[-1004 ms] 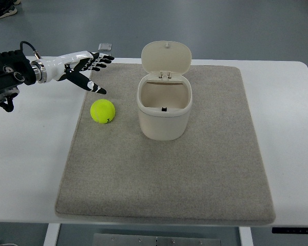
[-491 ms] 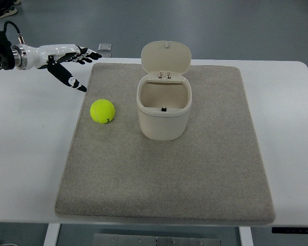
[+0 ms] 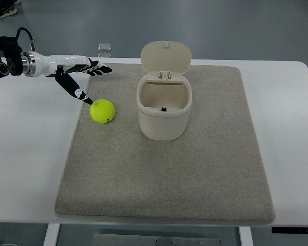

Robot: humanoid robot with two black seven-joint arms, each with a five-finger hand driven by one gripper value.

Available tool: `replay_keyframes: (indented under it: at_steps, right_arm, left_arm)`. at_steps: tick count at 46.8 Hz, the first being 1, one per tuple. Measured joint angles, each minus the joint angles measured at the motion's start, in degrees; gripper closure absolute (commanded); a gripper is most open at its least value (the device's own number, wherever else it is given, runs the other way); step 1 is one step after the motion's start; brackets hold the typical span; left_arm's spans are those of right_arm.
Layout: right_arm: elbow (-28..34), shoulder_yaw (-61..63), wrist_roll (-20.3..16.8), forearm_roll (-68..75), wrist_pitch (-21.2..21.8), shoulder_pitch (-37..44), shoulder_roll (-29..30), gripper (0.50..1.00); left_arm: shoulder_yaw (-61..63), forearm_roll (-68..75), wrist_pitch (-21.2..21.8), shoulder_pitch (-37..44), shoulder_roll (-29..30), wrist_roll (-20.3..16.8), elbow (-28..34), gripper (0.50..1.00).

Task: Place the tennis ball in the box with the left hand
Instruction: 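Lower the left hand around the tennis ball and position fingers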

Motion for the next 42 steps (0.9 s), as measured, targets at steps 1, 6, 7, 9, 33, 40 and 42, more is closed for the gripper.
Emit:
replay_keyframes:
  at_steps: [1, 6, 7, 9, 33, 40, 42]
  right_arm:
    - [0.0, 0.0, 0.0, 0.0, 0.0, 0.0, 0.0, 0.599]
    - [0.0, 0.0, 0.0, 0.0, 0.0, 0.0, 0.0, 0.599]
    - [0.0, 0.0, 0.0, 0.0, 0.0, 0.0, 0.0, 0.597]
    - [0.0, 0.0, 0.0, 0.0, 0.0, 0.0, 0.0, 0.597]
    - [0.0, 0.0, 0.0, 0.0, 0.0, 0.0, 0.0, 0.599]
    - [0.0, 0.0, 0.0, 0.0, 0.0, 0.0, 0.0, 0.599]
    - [0.0, 0.0, 0.0, 0.0, 0.0, 0.0, 0.0, 0.599]
  left_arm:
    - [0.0, 0.3, 0.0, 0.0, 0.0, 0.0, 0.0, 0.516]
    - [0.1, 3.1, 0.0, 0.4, 0.2, 0.0, -1.0, 0.516]
    - [0.1, 3.5, -0.1, 0.4, 0.3, 0.0, -1.2, 0.516]
    - [0.0, 3.9, -0.1, 0.4, 0.5, 0.0, -1.7, 0.514]
    - [0.2, 8.5, 0.1, 0.7, 1.5, 0.0, -4.9, 0.516]
    - [0.2, 9.9, 0.3, 0.7, 0.8, 0.0, -4.3, 0.516]
    - [0.2, 10.4, 0.5, 0.7, 0.7, 0.0, -4.2, 0.516]
